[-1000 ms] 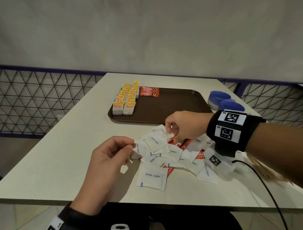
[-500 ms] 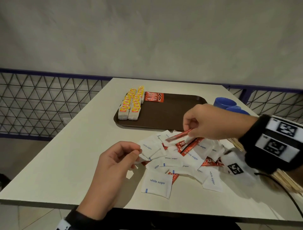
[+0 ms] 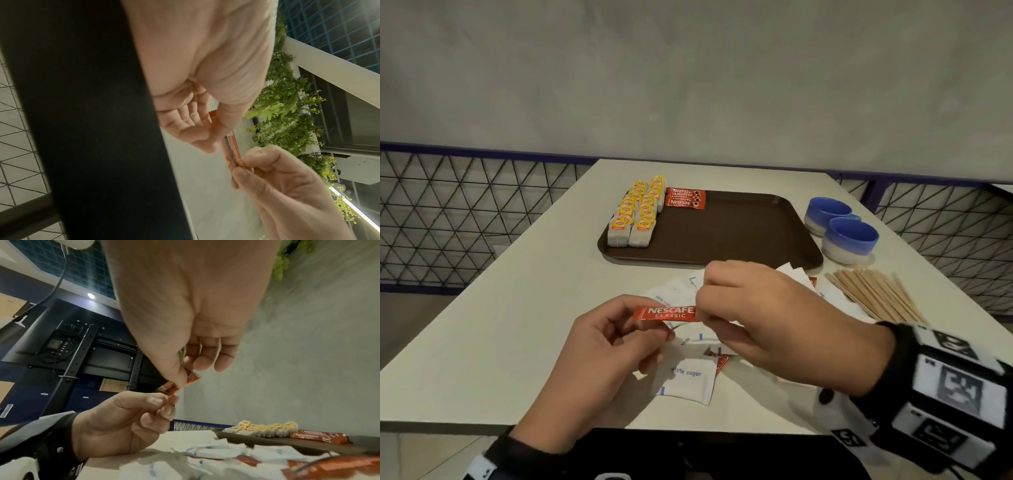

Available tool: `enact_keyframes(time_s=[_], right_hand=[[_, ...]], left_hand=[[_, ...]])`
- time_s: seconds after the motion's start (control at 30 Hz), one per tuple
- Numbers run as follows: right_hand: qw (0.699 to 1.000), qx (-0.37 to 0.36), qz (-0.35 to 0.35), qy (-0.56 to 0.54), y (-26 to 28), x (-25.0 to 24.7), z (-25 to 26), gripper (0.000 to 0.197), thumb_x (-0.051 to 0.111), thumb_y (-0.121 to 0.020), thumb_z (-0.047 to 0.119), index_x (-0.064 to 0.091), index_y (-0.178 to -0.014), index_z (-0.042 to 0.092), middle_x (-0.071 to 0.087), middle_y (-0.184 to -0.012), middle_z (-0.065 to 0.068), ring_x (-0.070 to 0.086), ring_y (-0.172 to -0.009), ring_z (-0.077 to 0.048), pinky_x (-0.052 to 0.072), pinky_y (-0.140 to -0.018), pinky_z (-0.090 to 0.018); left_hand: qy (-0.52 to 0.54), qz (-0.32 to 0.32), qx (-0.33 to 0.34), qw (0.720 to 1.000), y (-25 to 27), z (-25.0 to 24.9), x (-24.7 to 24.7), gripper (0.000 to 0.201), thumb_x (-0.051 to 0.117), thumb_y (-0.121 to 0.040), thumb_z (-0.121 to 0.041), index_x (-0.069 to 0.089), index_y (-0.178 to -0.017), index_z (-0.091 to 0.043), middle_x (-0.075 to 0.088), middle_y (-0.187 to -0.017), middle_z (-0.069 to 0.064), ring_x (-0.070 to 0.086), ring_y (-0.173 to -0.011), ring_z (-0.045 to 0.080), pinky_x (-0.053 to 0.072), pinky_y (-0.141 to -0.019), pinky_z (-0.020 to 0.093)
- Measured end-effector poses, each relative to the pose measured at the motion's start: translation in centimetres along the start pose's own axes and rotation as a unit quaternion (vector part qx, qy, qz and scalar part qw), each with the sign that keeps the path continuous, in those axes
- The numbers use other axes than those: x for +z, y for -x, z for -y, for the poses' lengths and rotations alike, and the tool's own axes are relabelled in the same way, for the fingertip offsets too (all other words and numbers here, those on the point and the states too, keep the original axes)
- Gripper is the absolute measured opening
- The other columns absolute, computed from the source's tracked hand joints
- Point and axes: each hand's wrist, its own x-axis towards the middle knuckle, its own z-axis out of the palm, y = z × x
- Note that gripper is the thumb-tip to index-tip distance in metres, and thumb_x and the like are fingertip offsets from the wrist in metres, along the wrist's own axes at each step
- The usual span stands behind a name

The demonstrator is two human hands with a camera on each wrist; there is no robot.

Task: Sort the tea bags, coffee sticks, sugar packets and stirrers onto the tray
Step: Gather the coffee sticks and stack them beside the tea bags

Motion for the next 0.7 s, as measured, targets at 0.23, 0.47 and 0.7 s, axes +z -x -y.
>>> enact_keyframes(time_s=[0.23,0.47,0.7], right_hand=[[1.000,0.001,0.004,-0.008,0.7,-0.2,-1.3,0.009,0.064,-0.093,0.009,0.066,-0.090,0.017,0.054,-0.092,0.002,0.051,-0.079,-0.015,0.047,-0.064,-0.036],[0.992,0.098,0.074,-0.029,1.1,-1.4,-3.9,0.030,0.060,-0.099,0.043,0.061,-0.129,0.044,0.047,-0.107,0.021,0.050,-0.098,0.000,0.046,-0.082,-0.018],[0.967,0.176,0.171,0.060,0.8,0.1,-8.8,0.027,0.064,-0.098,0.039,0.069,-0.124,0.040,0.052,-0.108,0.015,0.046,-0.099,-0.008,0.048,-0.085,-0.025]], left_hand=[[0.031,0.027,-0.014,0.999,0.0,-0.1,0.0,0.022,0.084,-0.074,-0.005,0.076,-0.094,-0.001,0.069,-0.074,0.020,0.058,-0.056,0.025,0.046,-0.052,0.028],[0.031,-0.022,-0.035,0.999,-0.2,0.1,0.0,0.013,0.072,-0.078,0.005,0.077,-0.085,-0.005,0.067,-0.070,0.022,0.056,-0.053,0.024,0.047,-0.054,0.025],[-0.012,-0.010,-0.013,1.000,-0.4,0.3,-0.3,0.023,0.065,-0.085,0.015,0.075,-0.081,-0.006,0.064,-0.066,0.018,0.055,-0.054,0.019,0.046,-0.050,0.022]])
